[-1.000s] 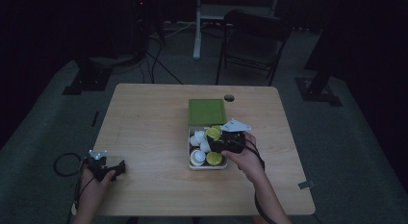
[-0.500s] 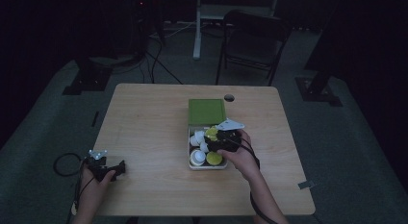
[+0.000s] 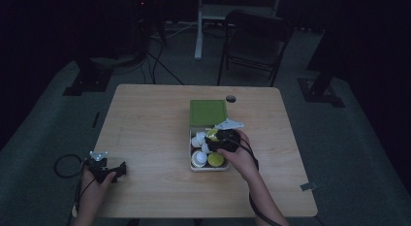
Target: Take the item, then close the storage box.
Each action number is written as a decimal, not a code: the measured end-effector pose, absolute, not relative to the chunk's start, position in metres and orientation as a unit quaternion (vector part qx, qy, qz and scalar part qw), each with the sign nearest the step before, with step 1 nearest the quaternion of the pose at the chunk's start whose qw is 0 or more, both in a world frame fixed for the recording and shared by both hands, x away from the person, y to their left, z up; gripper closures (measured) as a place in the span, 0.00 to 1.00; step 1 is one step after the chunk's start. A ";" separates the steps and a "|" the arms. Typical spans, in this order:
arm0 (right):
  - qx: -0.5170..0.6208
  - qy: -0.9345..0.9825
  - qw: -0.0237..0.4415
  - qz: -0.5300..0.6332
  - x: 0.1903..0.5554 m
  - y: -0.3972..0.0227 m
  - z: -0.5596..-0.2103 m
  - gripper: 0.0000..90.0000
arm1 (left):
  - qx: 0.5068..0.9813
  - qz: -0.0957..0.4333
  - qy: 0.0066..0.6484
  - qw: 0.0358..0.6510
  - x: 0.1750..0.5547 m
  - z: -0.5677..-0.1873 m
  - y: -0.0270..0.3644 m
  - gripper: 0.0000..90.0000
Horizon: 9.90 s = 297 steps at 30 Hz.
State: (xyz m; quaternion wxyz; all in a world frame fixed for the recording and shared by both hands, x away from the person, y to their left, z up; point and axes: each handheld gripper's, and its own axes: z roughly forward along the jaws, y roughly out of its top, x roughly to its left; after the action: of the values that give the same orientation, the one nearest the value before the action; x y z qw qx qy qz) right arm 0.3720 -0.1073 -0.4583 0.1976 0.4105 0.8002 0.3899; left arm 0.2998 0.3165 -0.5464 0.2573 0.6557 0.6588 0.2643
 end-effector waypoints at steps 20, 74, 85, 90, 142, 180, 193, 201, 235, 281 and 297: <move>0.389 0.802 0.186 0.412 0.363 -0.114 -0.440 0.42 | 0.658 0.264 0.658 0.255 0.300 -0.546 0.317 0.00; 0.478 0.728 0.267 0.413 0.346 -0.224 -0.433 0.43 | 0.657 0.264 0.658 0.256 0.300 -0.546 0.317 0.00; 0.505 0.710 0.283 0.400 0.341 -0.243 -0.453 0.42 | 0.657 0.264 0.658 0.256 0.300 -0.546 0.317 0.00; 0.516 0.703 0.293 0.393 0.341 -0.250 -0.461 0.43 | 0.657 0.264 0.658 0.256 0.300 -0.546 0.317 0.00; 0.598 0.676 0.307 0.301 0.323 -0.316 -0.530 0.42 | 0.656 0.264 0.659 0.257 0.300 -0.546 0.316 0.00; 0.588 0.675 0.305 0.324 0.327 -0.314 -0.512 0.15 | 0.656 0.264 0.659 0.257 0.300 -0.546 0.316 0.00; 0.557 0.687 0.288 0.366 0.329 -0.294 -0.497 0.14 | 0.656 0.264 0.659 0.256 0.300 -0.546 0.316 0.00; 0.540 0.697 0.259 0.393 0.329 -0.281 -0.495 0.14 | 0.656 0.264 0.659 0.257 0.300 -0.546 0.316 0.00; 0.497 0.755 0.203 0.377 0.323 -0.242 -0.536 0.13 | 0.656 0.264 0.659 0.257 0.300 -0.546 0.316 0.00; 0.469 0.792 0.197 0.338 0.324 -0.236 -0.550 0.13 | 0.748 0.236 0.551 0.283 0.295 -0.543 0.298 0.00; 0.477 0.784 0.189 0.348 0.317 -0.241 -0.539 0.13 | 0.794 0.217 0.474 0.314 0.297 -0.527 0.253 0.00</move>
State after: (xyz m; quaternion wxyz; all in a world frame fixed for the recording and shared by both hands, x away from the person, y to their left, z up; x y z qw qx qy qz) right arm 0.3173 -0.2406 -0.5388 0.1889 0.4772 0.7844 0.3482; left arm 0.2967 0.2529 -0.5271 0.3143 0.7937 0.4736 0.2166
